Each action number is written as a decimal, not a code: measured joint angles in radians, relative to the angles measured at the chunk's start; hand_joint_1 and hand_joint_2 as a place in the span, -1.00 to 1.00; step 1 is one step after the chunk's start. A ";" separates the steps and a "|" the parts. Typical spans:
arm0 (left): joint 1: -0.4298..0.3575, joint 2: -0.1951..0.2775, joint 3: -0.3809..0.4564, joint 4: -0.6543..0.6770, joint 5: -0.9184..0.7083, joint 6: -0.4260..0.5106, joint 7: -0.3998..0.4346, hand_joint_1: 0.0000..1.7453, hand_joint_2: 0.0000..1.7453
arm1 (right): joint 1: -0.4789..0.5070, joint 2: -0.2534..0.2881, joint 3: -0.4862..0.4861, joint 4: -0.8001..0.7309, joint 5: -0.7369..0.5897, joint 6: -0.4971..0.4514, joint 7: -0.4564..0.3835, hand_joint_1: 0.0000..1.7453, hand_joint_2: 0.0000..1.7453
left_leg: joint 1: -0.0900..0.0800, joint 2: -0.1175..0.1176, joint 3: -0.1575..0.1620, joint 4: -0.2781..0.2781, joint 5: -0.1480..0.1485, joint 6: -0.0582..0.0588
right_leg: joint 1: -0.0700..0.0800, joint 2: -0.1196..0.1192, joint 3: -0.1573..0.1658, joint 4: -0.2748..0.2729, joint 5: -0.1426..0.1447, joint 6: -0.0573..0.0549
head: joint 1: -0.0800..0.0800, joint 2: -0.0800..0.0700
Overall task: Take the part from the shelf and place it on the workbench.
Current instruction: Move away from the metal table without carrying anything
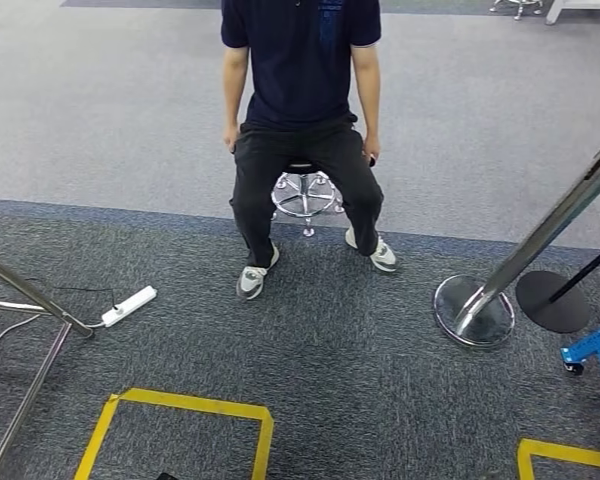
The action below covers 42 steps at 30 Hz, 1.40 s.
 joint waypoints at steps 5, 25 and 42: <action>0.000 -0.002 0.016 0.001 0.000 0.004 0.000 -1.00 -1.00 | 0.023 0.031 -0.008 0.002 -0.002 -0.008 0.093 -1.00 -1.00 | 0.007 -0.087 0.131 -0.267 0.117 0.010 | -0.002 0.064 -0.010 0.003 0.012 0.020 | -0.001 0.000; -0.013 -0.021 0.029 0.001 -0.033 -0.021 0.006 -1.00 1.00 | 0.010 0.076 -0.014 0.010 0.034 0.021 0.221 -1.00 -1.00 | -0.005 0.060 0.135 -0.250 0.090 0.003 | 0.003 -0.068 0.029 0.000 -0.023 0.004 | -0.006 0.000; -0.010 -0.018 0.029 0.002 -0.057 -0.009 0.006 -1.00 1.00 | 0.004 0.090 -0.012 0.011 0.050 0.027 0.157 -1.00 -1.00 | 0.003 -0.016 0.126 -0.289 0.142 0.043 | -0.001 -0.026 -0.064 0.131 -0.084 0.040 | -0.003 0.000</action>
